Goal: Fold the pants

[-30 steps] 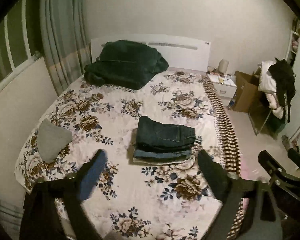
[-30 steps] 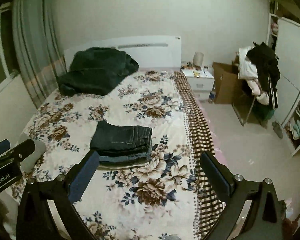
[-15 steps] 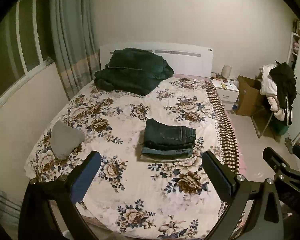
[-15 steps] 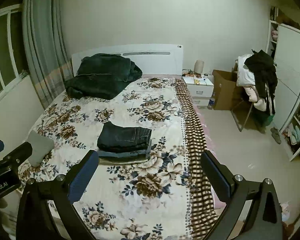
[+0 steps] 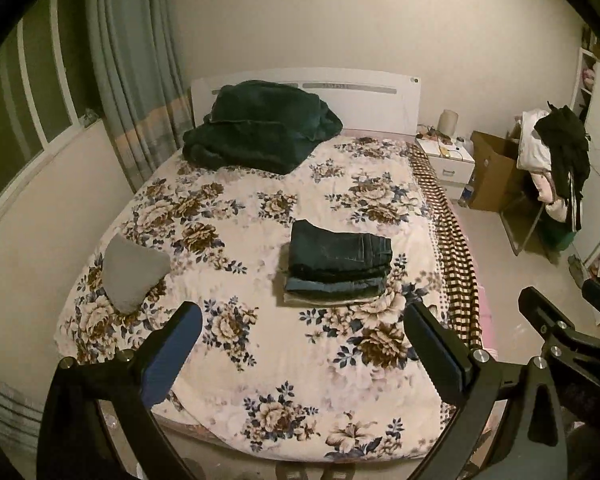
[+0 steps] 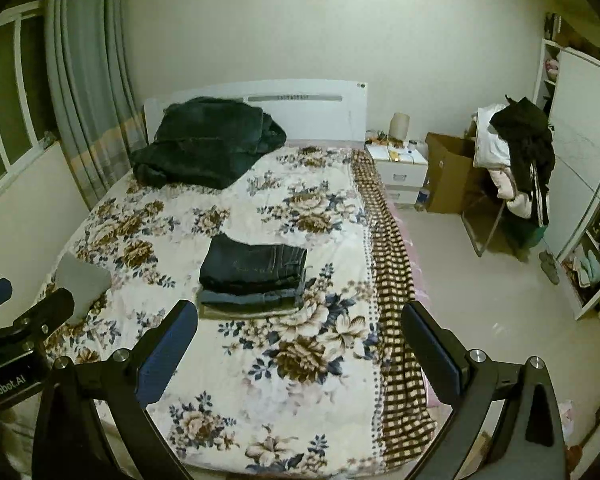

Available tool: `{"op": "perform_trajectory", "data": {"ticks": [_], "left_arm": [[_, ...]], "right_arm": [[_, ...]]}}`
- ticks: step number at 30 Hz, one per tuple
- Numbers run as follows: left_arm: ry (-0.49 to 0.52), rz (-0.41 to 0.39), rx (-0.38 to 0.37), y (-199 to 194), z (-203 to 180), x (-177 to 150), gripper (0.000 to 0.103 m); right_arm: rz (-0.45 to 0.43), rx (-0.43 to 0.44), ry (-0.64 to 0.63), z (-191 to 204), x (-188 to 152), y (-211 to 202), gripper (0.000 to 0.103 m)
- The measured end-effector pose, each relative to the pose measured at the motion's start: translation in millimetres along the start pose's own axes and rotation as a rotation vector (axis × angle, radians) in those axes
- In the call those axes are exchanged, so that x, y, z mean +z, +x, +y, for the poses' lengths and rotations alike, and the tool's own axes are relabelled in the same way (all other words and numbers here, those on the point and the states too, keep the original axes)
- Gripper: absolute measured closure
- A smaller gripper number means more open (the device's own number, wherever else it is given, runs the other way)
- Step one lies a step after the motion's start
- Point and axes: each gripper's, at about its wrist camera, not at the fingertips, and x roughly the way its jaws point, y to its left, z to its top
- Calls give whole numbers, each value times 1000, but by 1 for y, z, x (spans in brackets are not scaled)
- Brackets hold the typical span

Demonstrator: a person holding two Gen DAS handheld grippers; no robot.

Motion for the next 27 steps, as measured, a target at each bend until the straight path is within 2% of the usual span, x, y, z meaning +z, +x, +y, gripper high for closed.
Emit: {"op": "perform_trajectory", "data": {"ticks": [13, 27], "left_arm": [[-13, -3, -22, 4, 6, 0, 0], [-16, -12, -6, 0, 16, 0, 0]], "right_arm": [[18, -25, 3, 4, 0, 2, 0], [22, -18, -6, 9, 2, 4, 0]]}}
